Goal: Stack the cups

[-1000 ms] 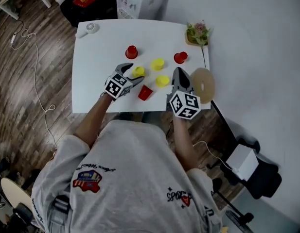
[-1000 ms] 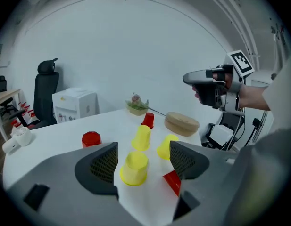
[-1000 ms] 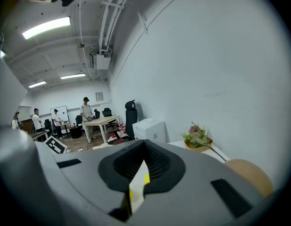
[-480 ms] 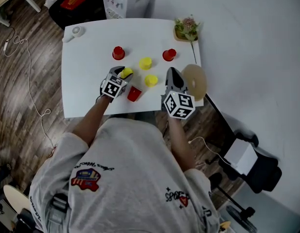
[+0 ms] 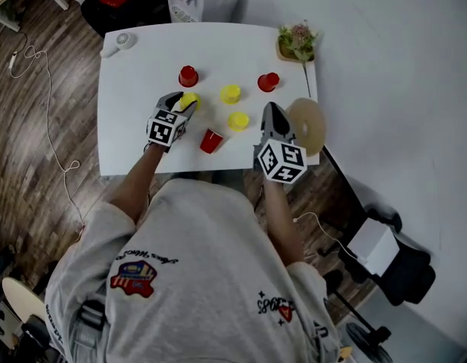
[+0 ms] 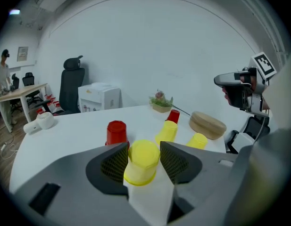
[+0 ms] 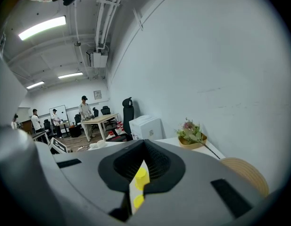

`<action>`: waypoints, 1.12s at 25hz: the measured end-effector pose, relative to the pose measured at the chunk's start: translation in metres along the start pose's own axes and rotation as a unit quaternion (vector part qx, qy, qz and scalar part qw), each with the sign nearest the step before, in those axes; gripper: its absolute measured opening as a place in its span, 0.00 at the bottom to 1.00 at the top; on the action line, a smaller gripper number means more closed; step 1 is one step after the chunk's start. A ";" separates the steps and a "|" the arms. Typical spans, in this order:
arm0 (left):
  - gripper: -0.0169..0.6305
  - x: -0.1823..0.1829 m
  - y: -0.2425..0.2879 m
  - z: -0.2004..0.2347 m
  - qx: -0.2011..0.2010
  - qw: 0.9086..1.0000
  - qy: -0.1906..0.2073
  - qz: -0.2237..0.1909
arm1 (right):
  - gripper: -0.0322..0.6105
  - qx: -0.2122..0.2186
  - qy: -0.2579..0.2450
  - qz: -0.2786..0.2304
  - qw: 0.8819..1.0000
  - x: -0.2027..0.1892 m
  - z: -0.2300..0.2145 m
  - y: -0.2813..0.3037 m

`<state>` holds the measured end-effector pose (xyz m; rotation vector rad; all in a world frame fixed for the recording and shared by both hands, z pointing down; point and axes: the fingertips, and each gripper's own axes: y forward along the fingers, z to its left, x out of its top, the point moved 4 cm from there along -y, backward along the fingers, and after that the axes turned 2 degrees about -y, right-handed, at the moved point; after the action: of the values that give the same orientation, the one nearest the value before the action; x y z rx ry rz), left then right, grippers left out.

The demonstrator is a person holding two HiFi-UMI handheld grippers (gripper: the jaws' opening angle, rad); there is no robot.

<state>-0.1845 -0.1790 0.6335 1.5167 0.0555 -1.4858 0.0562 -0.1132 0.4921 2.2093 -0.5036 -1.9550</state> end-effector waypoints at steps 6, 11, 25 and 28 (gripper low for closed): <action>0.35 -0.011 -0.027 0.049 0.052 0.998 -0.036 -0.001 | 0.05 0.009 0.001 -0.001 1.000 -0.002 0.012 0.002; 0.35 -0.029 -0.046 0.081 0.083 0.994 -0.069 0.006 | 0.05 0.015 0.000 -0.001 1.000 -0.002 0.021 0.004; 0.38 -0.038 -0.055 0.091 0.092 0.993 -0.076 0.001 | 0.05 0.011 -0.003 0.002 1.000 -0.001 0.023 0.003; 0.38 -0.031 -0.059 0.092 0.097 0.993 -0.068 -0.003 | 0.05 0.011 -0.001 0.001 1.000 -0.002 0.023 0.005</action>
<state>-0.2969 -0.1889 0.6437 1.5648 -0.1689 -1.6341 0.0330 -0.1143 0.4922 2.2186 -0.5308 -1.9600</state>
